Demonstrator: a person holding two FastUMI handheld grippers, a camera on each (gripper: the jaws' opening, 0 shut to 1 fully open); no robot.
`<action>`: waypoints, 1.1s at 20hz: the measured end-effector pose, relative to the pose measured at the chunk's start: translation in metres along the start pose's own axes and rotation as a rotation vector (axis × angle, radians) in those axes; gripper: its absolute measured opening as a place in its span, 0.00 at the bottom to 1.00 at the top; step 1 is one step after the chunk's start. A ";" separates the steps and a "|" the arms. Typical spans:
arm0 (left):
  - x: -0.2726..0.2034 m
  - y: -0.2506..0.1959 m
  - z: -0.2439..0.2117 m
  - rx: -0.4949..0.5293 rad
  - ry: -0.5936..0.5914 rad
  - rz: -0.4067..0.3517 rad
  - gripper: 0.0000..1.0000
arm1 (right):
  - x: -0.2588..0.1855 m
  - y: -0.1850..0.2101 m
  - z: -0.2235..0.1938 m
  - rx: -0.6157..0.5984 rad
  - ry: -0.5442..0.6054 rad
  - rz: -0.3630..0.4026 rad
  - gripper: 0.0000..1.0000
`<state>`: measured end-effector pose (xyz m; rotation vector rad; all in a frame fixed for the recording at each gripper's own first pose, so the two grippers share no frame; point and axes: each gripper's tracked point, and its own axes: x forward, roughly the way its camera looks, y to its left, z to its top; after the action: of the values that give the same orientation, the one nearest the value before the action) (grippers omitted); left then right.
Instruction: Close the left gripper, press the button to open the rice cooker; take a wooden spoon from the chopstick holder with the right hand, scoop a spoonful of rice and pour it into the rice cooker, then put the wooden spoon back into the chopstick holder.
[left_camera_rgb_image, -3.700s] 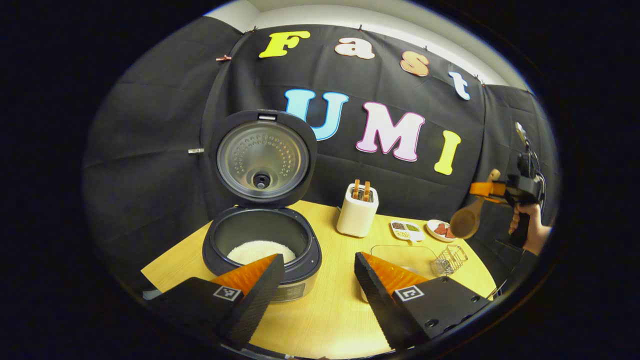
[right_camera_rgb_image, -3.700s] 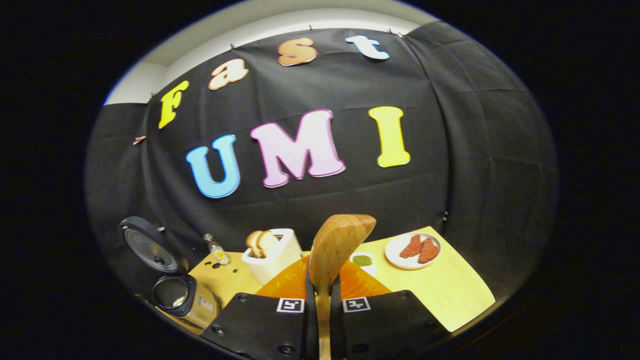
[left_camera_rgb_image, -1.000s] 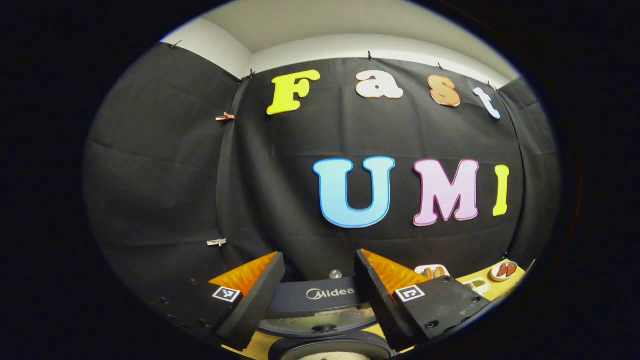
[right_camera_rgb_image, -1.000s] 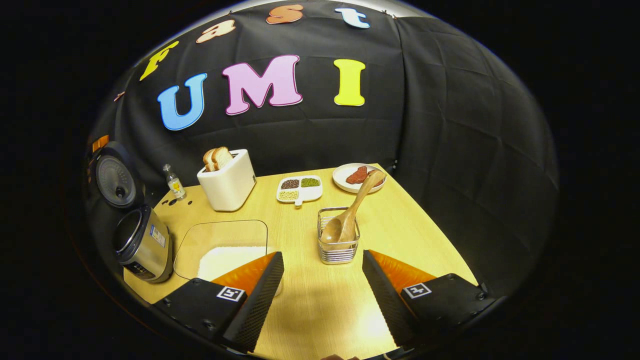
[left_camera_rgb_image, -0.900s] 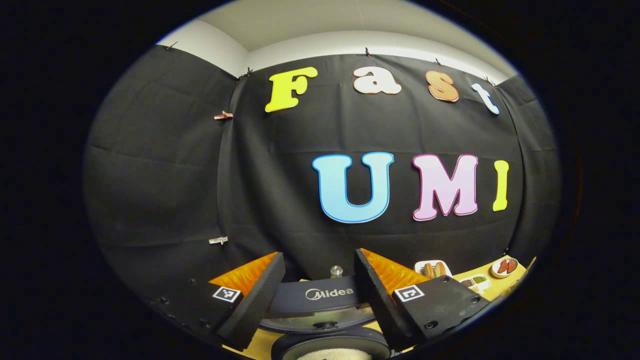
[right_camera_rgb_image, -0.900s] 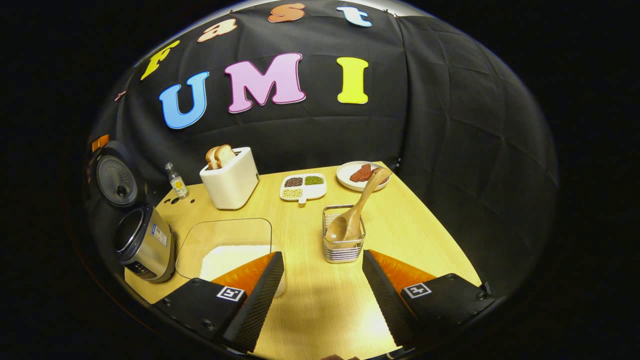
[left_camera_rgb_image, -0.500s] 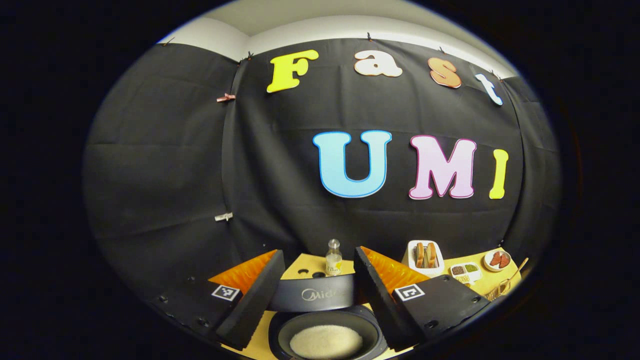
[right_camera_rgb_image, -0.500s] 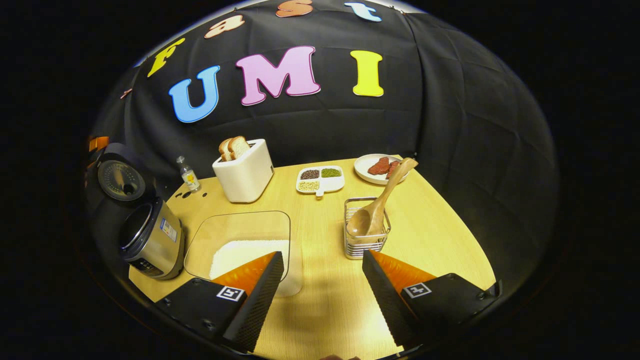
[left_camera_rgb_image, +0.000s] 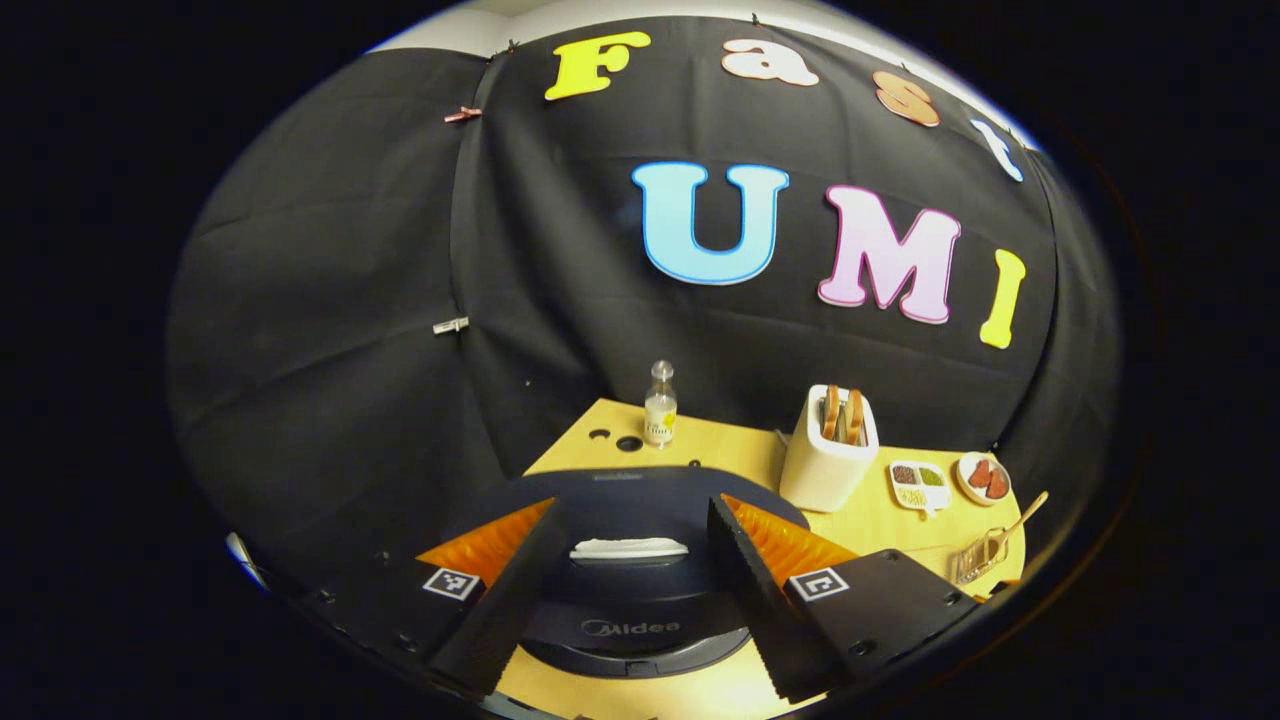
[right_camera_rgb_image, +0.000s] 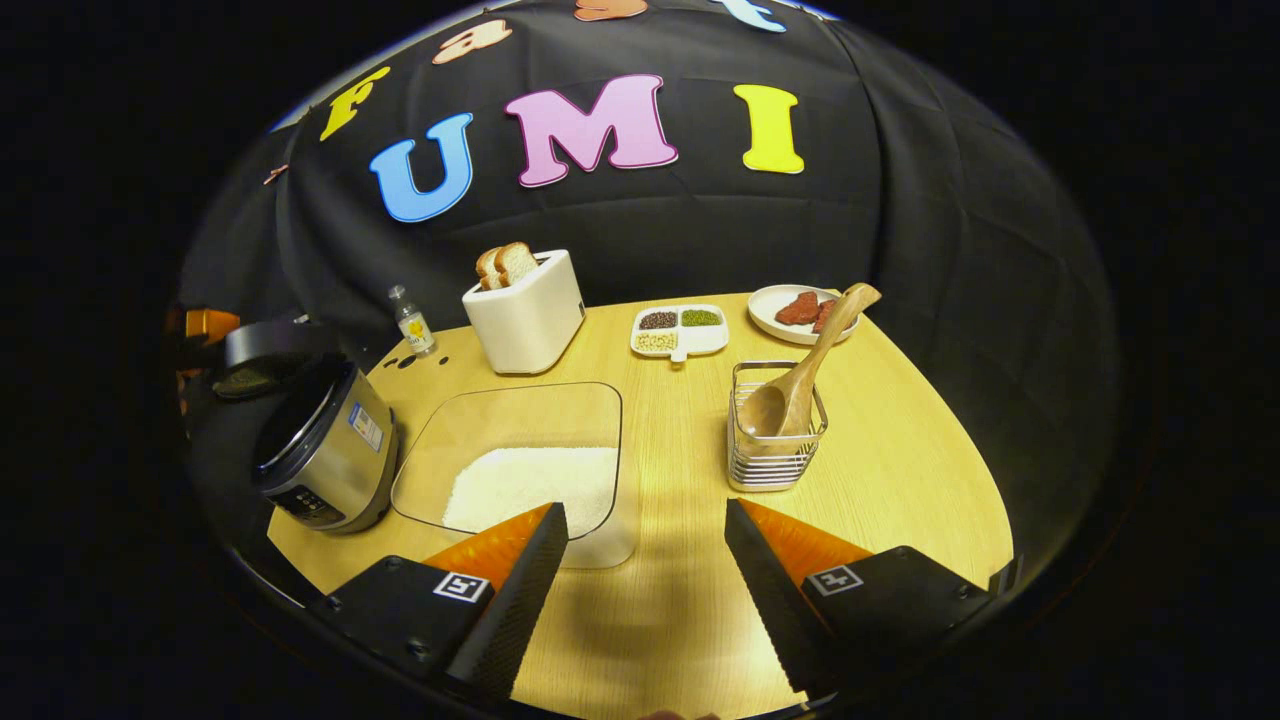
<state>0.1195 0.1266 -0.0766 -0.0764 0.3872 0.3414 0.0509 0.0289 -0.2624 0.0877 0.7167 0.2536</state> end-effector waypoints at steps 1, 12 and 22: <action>0.001 0.001 -0.015 0.005 0.013 0.004 0.96 | -0.001 -0.001 -0.001 -0.003 -0.001 0.003 0.99; 0.009 -0.002 -0.087 0.044 -0.008 0.010 0.95 | -0.018 -0.023 -0.005 -0.011 0.010 -0.008 0.99; 0.010 -0.005 -0.095 0.059 -0.063 0.001 0.97 | -0.030 -0.029 -0.012 -0.022 0.019 -0.025 0.99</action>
<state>0.0958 0.1123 -0.1683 -0.0072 0.3348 0.3325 0.0269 -0.0072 -0.2570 0.0555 0.7338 0.2389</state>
